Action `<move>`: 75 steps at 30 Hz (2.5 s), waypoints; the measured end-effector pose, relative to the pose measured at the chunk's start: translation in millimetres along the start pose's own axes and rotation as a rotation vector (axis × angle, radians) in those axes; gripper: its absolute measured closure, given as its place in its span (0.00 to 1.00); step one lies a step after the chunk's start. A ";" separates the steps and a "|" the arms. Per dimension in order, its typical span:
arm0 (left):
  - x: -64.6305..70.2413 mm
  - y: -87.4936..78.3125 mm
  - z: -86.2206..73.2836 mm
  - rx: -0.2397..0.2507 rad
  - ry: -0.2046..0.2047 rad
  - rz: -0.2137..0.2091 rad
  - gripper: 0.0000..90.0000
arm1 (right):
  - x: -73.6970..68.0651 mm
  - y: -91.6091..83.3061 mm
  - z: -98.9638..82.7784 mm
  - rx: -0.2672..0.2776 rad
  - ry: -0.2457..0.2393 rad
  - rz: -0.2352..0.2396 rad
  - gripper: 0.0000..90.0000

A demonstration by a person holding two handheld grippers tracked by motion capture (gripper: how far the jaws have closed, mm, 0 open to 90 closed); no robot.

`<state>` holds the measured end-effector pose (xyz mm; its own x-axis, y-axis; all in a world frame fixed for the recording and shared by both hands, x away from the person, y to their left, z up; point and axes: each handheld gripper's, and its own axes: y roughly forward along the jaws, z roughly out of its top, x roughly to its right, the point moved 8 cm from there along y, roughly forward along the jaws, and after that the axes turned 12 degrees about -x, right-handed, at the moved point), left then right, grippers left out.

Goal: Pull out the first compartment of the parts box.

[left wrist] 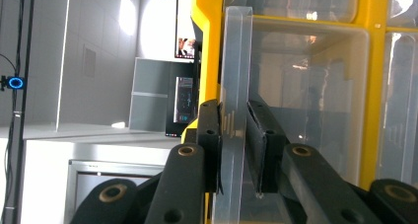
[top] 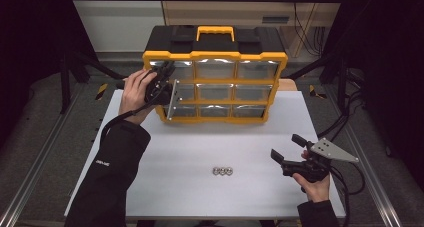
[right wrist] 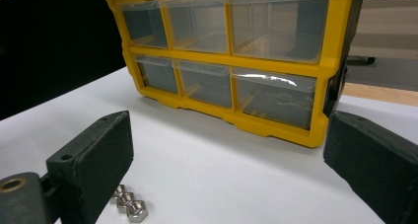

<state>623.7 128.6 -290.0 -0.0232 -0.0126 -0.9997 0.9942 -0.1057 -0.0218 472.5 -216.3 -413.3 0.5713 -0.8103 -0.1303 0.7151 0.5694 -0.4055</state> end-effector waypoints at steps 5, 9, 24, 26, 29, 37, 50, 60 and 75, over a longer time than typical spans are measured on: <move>0.1 -4.0 -1.1 0.003 0.017 -0.004 0.86 | 0.1 -0.4 0.0 -0.001 0.001 0.000 0.06; -0.1 -8.4 -1.4 0.005 0.034 -0.005 0.86 | 0.2 -0.5 0.2 0.001 0.002 -0.001 0.06; 1.7 -28.0 2.5 0.009 0.045 0.000 0.86 | 1.1 -2.1 0.9 0.005 0.000 -0.008 0.06; 0.4 -30.4 1.6 -0.005 0.061 0.007 0.86 | 1.1 -1.9 0.7 0.003 0.000 -0.008 0.06; 2.1 -32.6 2.2 0.002 0.046 0.002 0.86 | 0.8 -1.8 0.5 0.002 0.001 -0.007 0.06; 1.9 -43.6 3.1 0.008 0.060 0.006 0.86 | 1.0 -2.6 1.0 0.006 0.002 -0.008 0.06; 3.2 -59.4 4.5 0.028 0.057 0.008 0.86 | 1.5 -2.7 1.1 0.007 0.002 -0.010 0.06; 3.8 -72.6 8.1 0.047 0.068 0.005 0.86 | 1.0 -3.4 0.7 0.003 0.000 -0.007 0.06; 5.3 -79.5 3.8 0.055 0.057 -0.006 0.86 | 0.2 -3.7 1.3 0.007 0.005 -0.003 0.06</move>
<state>544.1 133.1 -293.5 -0.0214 0.0448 -0.9988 0.9867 -0.1603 -0.0283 470.5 -218.4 -410.7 0.5670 -0.8128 -0.1333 0.7196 0.5676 -0.3999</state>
